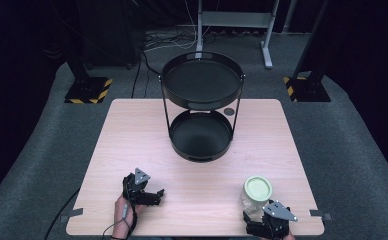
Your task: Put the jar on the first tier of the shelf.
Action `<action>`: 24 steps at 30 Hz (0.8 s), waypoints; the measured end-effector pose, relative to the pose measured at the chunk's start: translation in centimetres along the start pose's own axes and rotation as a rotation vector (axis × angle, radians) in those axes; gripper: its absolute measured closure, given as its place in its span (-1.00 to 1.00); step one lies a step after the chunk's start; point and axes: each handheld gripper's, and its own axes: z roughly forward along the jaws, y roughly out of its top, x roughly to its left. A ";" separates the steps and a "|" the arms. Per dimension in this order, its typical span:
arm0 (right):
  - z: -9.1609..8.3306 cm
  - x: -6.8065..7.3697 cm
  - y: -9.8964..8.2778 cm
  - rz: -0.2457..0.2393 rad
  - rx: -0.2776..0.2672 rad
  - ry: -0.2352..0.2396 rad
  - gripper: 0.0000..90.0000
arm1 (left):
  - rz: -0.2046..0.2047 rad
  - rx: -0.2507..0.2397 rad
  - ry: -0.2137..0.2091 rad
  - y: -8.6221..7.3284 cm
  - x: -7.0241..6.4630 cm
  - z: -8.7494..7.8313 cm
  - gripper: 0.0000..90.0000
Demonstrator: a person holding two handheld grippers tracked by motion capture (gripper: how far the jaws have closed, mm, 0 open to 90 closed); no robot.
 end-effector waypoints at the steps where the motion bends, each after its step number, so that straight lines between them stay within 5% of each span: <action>1: 0.0 0.0 0.2 0.001 0.002 0.005 -1.00 | -0.006 0.000 0.005 -0.1 0.0 -0.1 -1.00; 24: -1.8 0.5 2.6 -0.030 -0.023 0.022 -1.00 | -0.012 -0.002 0.009 -0.1 0.0 -0.1 -0.99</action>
